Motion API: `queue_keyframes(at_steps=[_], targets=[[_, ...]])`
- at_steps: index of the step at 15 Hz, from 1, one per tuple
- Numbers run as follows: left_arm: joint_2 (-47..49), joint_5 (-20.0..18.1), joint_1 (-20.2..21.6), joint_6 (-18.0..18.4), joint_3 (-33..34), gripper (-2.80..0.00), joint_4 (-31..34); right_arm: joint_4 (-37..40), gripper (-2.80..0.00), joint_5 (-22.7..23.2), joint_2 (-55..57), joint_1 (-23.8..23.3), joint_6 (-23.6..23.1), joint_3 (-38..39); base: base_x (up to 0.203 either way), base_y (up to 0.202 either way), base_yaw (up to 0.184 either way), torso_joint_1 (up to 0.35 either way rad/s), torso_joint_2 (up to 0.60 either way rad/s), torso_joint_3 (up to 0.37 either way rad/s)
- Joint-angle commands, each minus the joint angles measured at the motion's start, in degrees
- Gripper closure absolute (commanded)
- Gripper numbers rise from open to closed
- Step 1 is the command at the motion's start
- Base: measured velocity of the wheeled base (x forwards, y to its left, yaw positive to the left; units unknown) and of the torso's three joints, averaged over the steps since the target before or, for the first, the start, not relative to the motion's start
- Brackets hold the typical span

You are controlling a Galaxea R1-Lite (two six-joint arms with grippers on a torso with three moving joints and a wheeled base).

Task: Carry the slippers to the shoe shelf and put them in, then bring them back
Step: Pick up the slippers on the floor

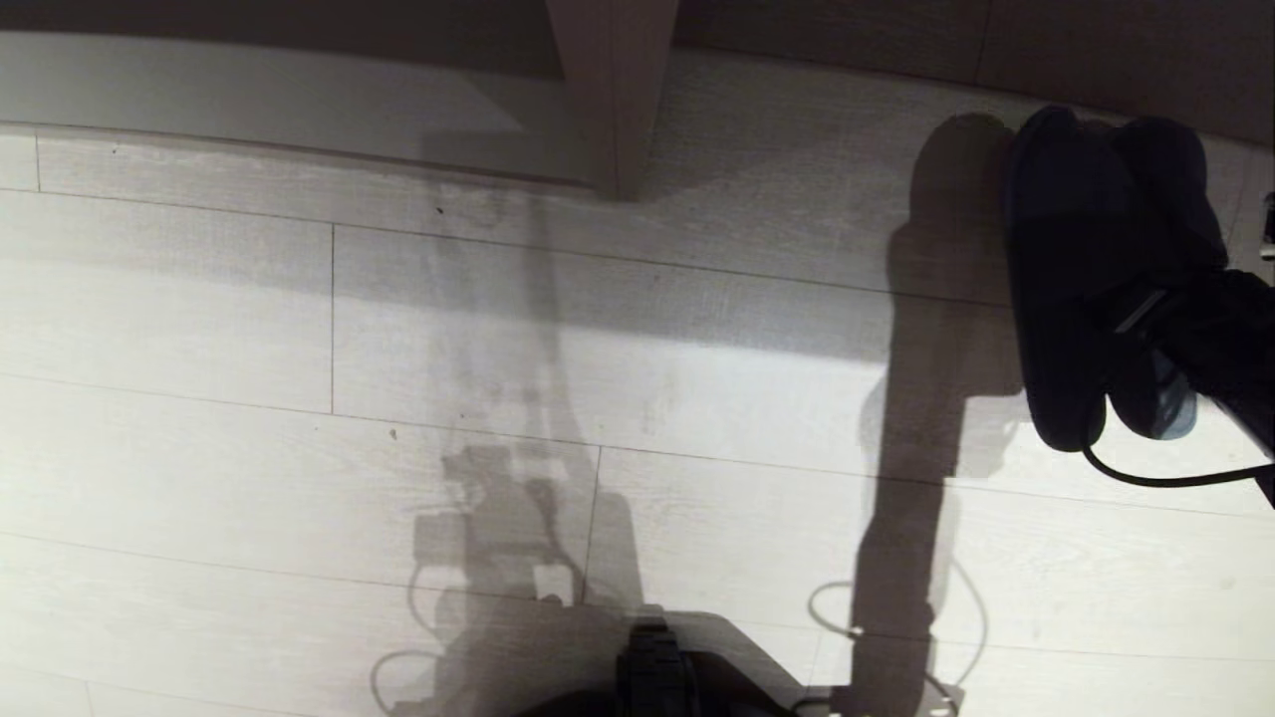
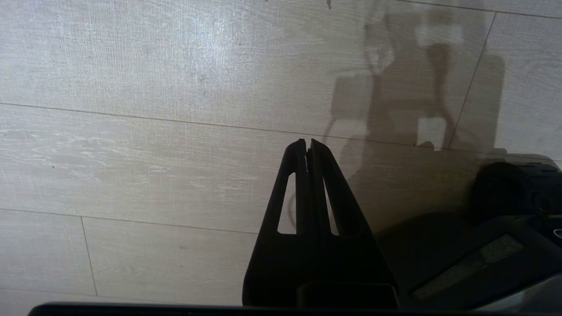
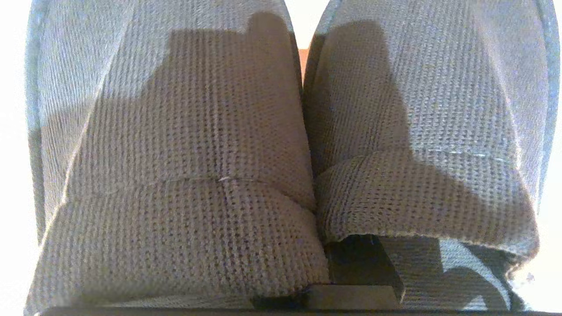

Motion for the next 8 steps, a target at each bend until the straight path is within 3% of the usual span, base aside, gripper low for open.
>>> queue_keyframes(at_steps=[1, 4, 8], targets=[[-0.04, 0.00, 0.00, 0.00, 0.00, 0.00, -0.01, -0.07, 0.00, 0.56, -5.95, -0.23, 0.06, 4.77, 0.000, 0.000, 0.000, 0.000, 0.00, 0.000], [0.04, 0.00, 0.00, 0.03, 0.00, 0.00, -0.01, 2.59, 0.00, 4.20, -13.82, -0.31, 0.41, 11.58, 0.000, 0.000, 0.000, 0.000, 0.00, 0.000], [0.04, 0.00, 0.00, 0.00, 0.00, 0.00, -0.01, 8.48, 0.00, 5.54, -25.95, -0.26, 0.57, 16.96, 0.000, 0.000, 0.000, 0.000, 0.00, 0.000]])
